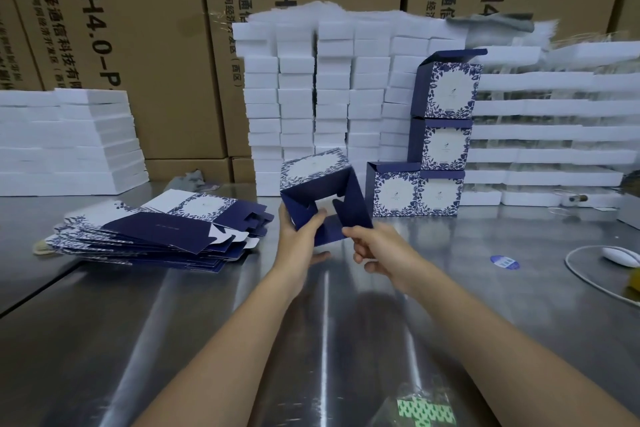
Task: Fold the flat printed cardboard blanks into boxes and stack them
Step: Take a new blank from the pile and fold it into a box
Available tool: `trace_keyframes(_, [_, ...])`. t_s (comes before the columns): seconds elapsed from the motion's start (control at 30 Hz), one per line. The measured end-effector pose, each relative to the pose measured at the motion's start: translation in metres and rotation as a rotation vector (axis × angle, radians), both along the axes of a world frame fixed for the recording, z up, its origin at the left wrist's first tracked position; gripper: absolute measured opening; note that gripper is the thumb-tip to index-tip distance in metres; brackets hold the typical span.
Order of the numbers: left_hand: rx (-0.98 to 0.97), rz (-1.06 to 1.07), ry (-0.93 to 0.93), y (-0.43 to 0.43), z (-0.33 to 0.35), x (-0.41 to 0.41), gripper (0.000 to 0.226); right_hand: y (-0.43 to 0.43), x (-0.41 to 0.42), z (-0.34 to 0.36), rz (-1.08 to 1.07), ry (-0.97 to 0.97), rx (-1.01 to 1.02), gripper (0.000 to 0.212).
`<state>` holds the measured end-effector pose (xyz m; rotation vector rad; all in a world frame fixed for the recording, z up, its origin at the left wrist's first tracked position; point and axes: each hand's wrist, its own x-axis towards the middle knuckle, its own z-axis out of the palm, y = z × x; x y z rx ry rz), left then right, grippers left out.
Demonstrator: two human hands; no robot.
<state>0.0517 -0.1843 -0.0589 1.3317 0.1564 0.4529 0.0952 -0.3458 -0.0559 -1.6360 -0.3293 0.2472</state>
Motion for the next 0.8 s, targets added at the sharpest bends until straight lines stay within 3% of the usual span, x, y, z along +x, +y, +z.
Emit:
trace_keyframes(0.07, [0.043, 0.011, -0.012, 0.002, -0.001, 0.001, 0.038, 0.001, 0.0, -0.005, -0.084, -0.09, -0.101, 0.026])
trace_keyframes(0.17, [0.106, 0.015, -0.031, 0.001, -0.002, 0.002, 0.037, 0.005, 0.004, -0.009, -0.248, -0.342, -0.103, 0.061])
trace_keyframes(0.27, [0.113, -0.004, -0.024, -0.002, -0.001, 0.003, 0.028, 0.005, 0.01, -0.011, -0.331, -0.502, -0.075, 0.042])
trace_keyframes(0.43, [0.11, -0.025, -0.012, -0.001, 0.004, 0.001, 0.031, 0.002, 0.014, -0.012, -0.351, -0.477, -0.066, 0.031])
trace_keyframes(0.53, [0.076, -0.074, 0.019, 0.003, 0.006, -0.002, 0.041, 0.001, 0.011, -0.011, -0.217, -0.353, 0.04, 0.034])
trace_keyframes(0.7, [0.059, -0.145, 0.043, 0.012, 0.004, -0.001, 0.063, -0.004, 0.011, -0.008, -0.037, -0.204, 0.139, 0.022])
trace_keyframes(0.8, [0.075, -0.169, 0.063, 0.015, 0.005, -0.003, 0.061, -0.008, 0.014, -0.008, -0.005, -0.155, 0.147, 0.03])
